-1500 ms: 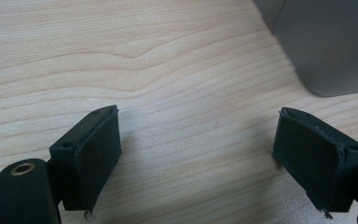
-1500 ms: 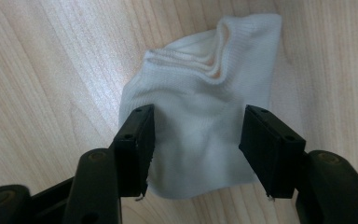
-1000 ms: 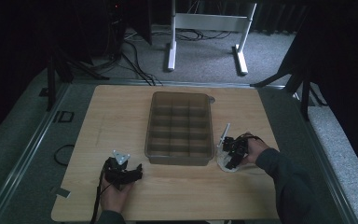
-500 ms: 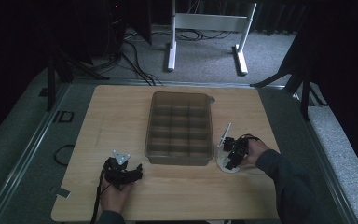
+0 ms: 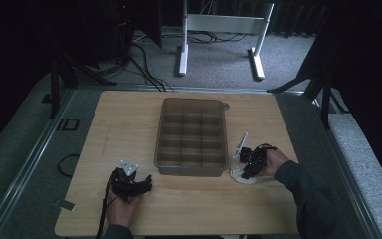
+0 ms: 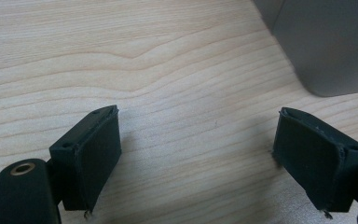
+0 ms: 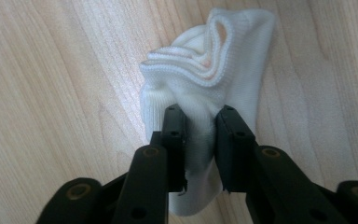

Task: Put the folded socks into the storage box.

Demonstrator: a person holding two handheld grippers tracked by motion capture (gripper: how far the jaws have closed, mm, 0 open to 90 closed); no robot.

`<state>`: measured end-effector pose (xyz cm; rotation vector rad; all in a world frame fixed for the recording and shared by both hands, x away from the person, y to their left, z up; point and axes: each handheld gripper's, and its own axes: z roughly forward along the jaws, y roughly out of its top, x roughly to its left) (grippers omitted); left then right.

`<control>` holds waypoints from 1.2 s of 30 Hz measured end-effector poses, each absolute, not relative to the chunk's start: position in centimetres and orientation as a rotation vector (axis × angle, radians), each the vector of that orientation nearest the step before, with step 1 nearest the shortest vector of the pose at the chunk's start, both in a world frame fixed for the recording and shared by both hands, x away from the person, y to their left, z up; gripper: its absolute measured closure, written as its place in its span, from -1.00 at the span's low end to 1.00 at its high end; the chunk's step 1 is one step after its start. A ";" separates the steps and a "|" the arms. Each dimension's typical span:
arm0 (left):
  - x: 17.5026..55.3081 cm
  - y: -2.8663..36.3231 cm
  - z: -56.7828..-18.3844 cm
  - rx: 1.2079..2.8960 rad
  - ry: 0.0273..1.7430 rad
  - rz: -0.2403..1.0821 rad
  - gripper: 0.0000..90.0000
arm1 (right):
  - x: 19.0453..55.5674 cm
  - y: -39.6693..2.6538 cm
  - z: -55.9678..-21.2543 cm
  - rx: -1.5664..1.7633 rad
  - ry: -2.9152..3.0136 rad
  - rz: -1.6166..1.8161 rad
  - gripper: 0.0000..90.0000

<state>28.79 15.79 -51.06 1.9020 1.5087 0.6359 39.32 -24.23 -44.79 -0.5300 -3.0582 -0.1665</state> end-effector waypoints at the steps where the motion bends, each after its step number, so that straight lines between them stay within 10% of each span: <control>1: 28.8 15.8 -51.1 1.902 1.508 0.636 -0.66 | 39.3 -24.3 -44.7 -0.526 -3.059 -0.168 0.70; 36: 28.8 15.8 -51.1 1.905 1.504 0.634 -0.66 | 38.9 -24.6 -43.4 -0.497 -3.102 -0.176 0.70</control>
